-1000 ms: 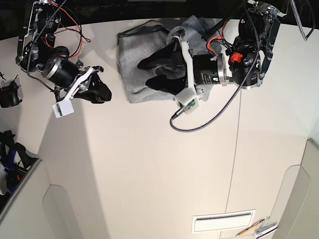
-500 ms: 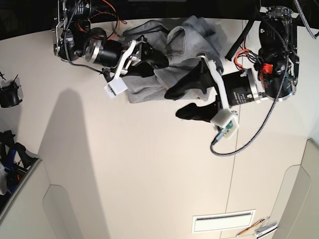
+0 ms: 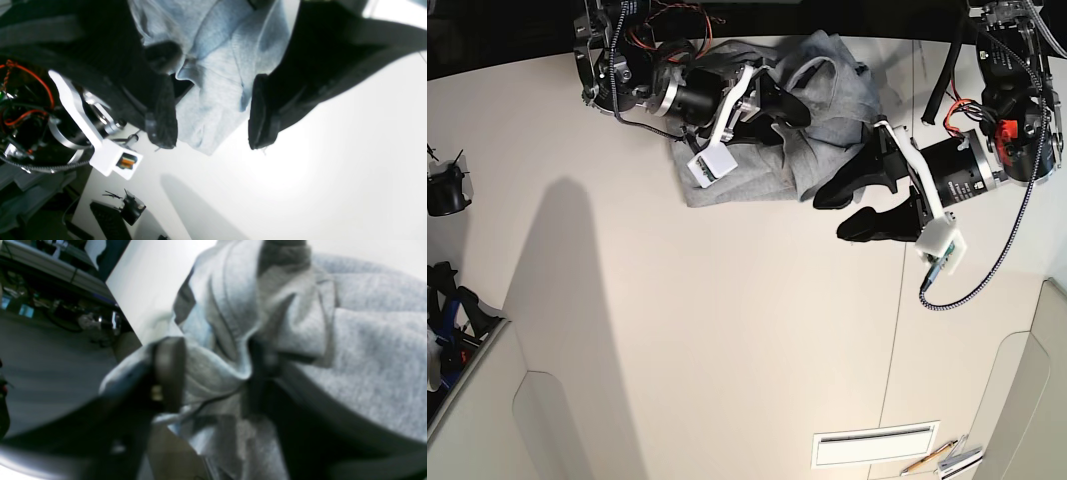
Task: Fold the T-shirt properly
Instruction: 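Grasp the folded bundle with both grippers and press it together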
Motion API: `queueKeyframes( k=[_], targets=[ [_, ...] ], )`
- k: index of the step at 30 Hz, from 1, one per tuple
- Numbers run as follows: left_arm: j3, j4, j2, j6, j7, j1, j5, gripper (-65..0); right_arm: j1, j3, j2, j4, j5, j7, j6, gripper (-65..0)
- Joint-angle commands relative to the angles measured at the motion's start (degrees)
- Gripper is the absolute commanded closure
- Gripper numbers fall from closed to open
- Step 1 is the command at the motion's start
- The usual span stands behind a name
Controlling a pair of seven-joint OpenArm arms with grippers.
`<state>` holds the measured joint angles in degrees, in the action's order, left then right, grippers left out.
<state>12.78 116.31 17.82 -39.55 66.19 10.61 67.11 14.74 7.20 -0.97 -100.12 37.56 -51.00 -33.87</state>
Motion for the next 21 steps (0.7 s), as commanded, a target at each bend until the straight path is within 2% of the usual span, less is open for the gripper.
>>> queueKeyframes(
  k=[1, 5, 12, 18, 21],
  targets=[
    [0.24, 0.96, 0.46, -0.45, -0.96, -0.07, 1.60, -37.4, -0.26, 0.11, -0.33, -0.74, 0.70, 1.60, -0.37, -18.5],
    [0.24, 0.96, 0.44, -0.45, 0.15, 1.03, 1.66, -37.4, -0.24, 0.11, -0.33, -0.74, -0.74, 1.55, -0.37, -0.3],
    [1.25, 0.96, 0.44, -0.45, 1.38, 1.03, 1.70, -37.4, -0.26, 0.11, -0.28, -0.74, -0.70, 1.51, -0.42, 0.0],
    [6.75, 0.94, 0.48, -0.45, 1.81, 1.36, 1.92, -37.4, -0.26, 0.09, -0.28, -0.85, 1.03, 0.98, -0.42, 0.0],
    [9.11, 0.94, 0.48, -0.45, 1.81, 2.19, 2.36, -37.4, -0.26, -0.02, -0.28, -1.70, 2.40, -1.16, -0.46, 0.0]
  ],
)
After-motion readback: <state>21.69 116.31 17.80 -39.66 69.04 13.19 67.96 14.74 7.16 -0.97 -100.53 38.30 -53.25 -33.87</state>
